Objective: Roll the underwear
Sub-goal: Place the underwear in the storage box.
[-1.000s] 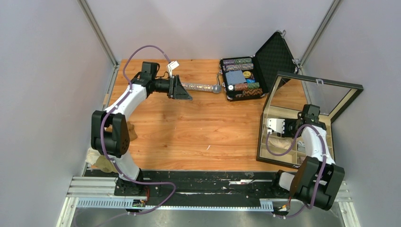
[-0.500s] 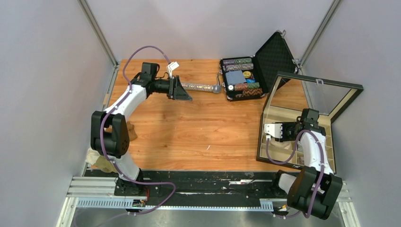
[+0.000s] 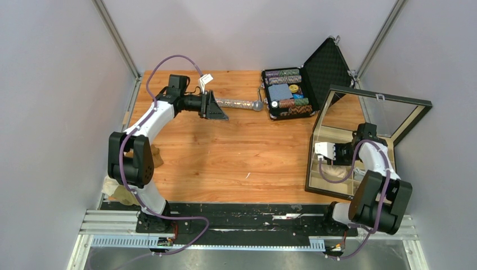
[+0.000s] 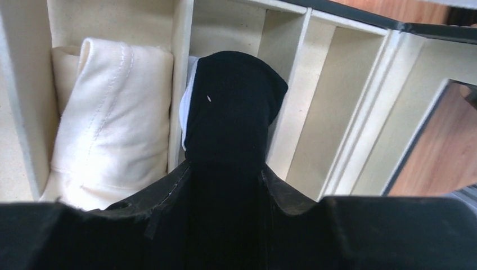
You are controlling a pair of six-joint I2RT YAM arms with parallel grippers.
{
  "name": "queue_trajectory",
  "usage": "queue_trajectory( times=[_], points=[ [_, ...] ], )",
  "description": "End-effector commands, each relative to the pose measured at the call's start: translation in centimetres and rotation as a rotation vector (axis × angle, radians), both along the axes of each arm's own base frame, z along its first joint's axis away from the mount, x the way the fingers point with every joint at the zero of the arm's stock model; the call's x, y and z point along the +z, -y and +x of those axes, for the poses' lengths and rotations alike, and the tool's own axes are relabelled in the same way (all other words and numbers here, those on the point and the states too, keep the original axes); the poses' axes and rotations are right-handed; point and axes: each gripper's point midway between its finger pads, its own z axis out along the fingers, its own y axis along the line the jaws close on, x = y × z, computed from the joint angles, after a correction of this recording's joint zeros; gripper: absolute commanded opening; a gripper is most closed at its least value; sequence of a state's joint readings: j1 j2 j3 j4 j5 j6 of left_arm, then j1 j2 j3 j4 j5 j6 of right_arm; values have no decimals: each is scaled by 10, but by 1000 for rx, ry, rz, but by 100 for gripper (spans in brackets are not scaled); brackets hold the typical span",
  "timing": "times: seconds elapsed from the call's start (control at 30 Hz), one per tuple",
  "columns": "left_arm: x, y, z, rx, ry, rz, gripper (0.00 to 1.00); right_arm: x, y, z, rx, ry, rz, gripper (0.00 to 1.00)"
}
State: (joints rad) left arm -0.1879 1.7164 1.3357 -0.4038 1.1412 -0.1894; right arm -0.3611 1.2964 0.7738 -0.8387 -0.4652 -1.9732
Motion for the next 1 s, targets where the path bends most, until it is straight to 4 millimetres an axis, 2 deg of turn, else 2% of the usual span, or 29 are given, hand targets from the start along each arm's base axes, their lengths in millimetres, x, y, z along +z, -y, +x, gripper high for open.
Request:
queue_trajectory(
  times=[0.0,0.33,0.5,0.67,0.9,0.97],
  points=[
    [13,-2,-3,-6,58,0,70,-4,-4,5,14,-64,48,0],
    [6,-5,-6,-8,60,28,70,-20,1,11,-23,-173,81,0],
    [2,-6,-8,-11,56,35,70,-29,9,14,-106,-248,92,19],
    [0,-5,-6,-10,47,31,70,-33,13,2,-140,-371,89,39],
    [-1,-4,-5,-11,46,24,70,-24,17,-1,-144,-346,60,56],
    [0,-4,-5,-11,47,20,70,-17,18,1,-158,-327,57,57]
  ],
)
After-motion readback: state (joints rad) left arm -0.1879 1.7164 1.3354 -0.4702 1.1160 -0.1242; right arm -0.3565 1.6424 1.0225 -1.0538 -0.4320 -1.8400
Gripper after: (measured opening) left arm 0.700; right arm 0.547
